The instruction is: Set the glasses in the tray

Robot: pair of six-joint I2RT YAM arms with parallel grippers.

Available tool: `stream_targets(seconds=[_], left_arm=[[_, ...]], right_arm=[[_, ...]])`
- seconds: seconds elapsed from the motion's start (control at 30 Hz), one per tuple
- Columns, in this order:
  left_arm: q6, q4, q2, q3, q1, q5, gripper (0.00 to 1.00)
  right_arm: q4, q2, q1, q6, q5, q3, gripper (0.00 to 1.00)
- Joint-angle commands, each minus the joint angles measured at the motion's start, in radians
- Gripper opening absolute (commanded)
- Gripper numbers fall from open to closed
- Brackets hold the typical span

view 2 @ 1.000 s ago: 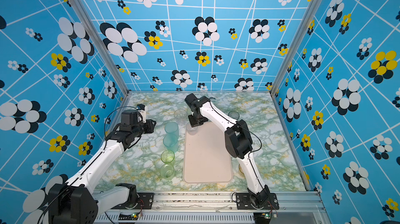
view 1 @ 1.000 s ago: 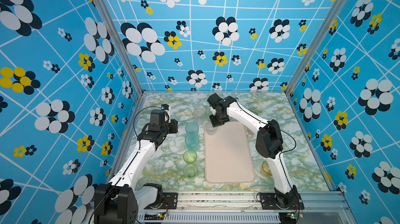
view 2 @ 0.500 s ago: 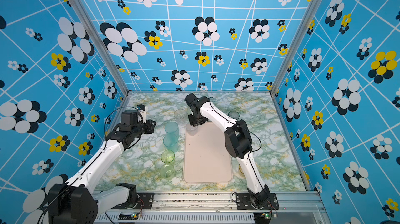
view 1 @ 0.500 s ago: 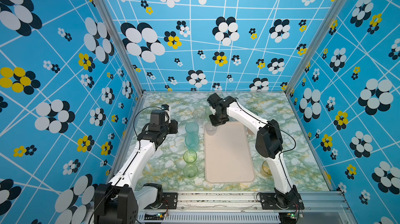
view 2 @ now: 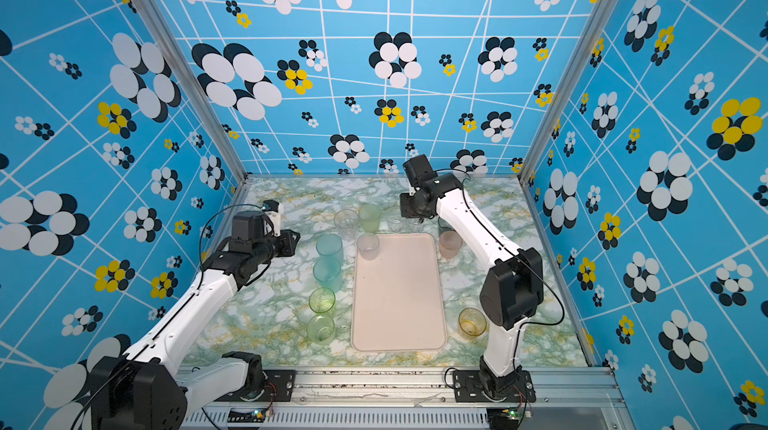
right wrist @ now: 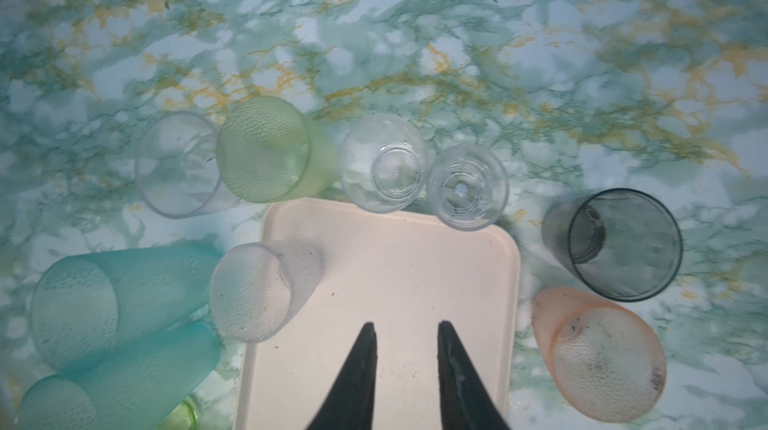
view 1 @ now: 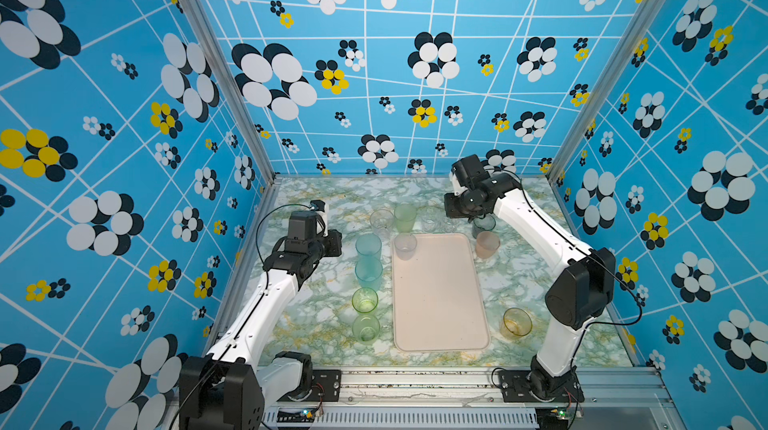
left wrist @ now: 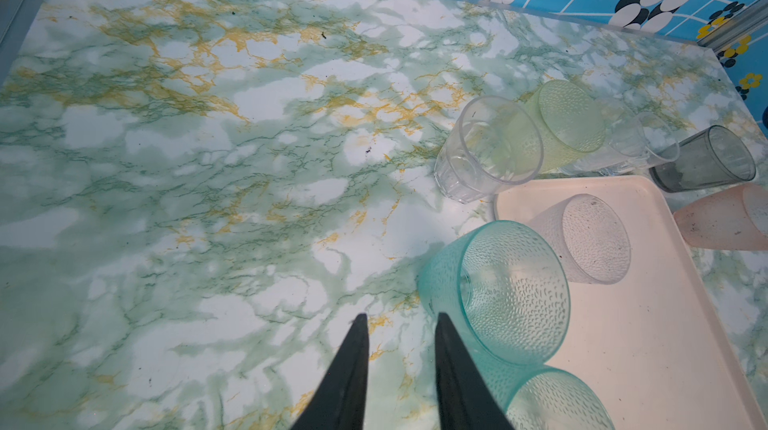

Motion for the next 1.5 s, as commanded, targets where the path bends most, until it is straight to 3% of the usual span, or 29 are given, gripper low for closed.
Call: stream_targets(seconds=[0.0, 0.47, 1.2, 1.47], left_arm=[[0.021, -0.006, 0.009, 0.043, -0.02, -0.031, 0.29], [0.01, 0.012, 0.064, 0.058, -0.025, -0.033, 0.29], [0.018, -0.006, 0.06, 0.066, -0.026, -0.048, 0.29], [0.021, -0.014, 0.059, 0.067, -0.026, -0.052, 0.29]], right_arm=[[-0.034, 0.057, -0.028, -0.007, 0.03, -0.025, 0.27], [-0.069, 0.241, -0.093, -0.014, 0.009, 0.113, 0.24], [-0.074, 0.383, -0.129, -0.025, -0.016, 0.199, 0.2], [-0.07, 0.417, -0.133, -0.024, -0.027, 0.237, 0.13]])
